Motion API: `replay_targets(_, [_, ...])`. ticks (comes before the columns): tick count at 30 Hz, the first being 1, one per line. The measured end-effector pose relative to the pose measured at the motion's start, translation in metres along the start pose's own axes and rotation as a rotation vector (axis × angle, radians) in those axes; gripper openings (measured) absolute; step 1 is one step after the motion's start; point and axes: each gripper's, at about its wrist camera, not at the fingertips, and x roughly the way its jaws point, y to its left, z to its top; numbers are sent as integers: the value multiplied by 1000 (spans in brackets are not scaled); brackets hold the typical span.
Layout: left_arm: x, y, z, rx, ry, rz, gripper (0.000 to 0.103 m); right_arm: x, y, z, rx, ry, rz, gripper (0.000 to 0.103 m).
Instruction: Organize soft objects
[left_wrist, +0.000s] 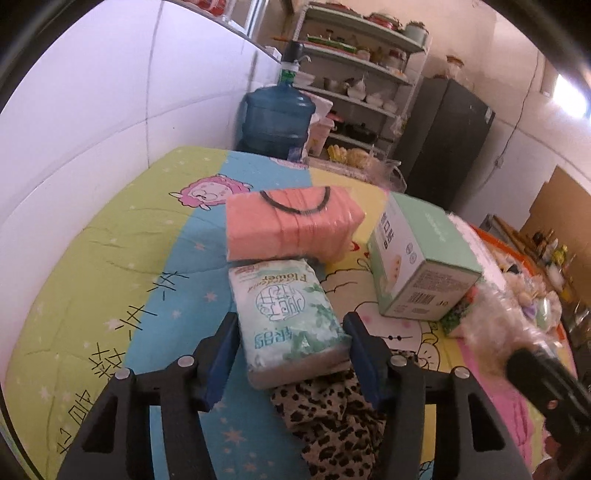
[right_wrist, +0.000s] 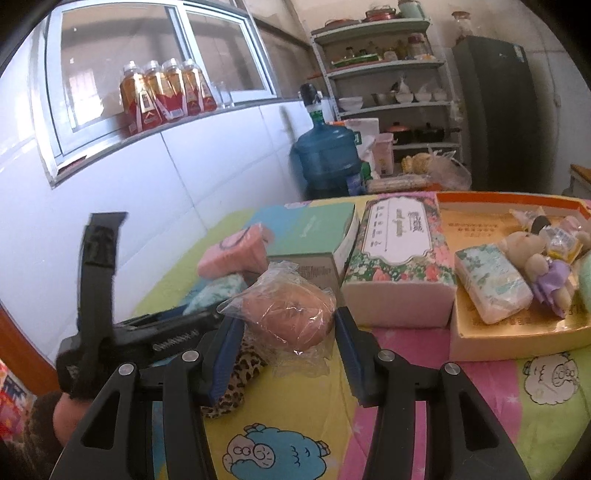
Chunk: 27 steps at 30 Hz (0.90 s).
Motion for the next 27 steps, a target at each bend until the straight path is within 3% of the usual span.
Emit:
replay_targets(12, [-45,-9,-6,16,-87,-31,54,-5,5,2,-6,-10,-16,52])
replay_targets(27, [-83,-41,-5,91,-168,-75,54,-42,7,5,-24,-82,-47,52])
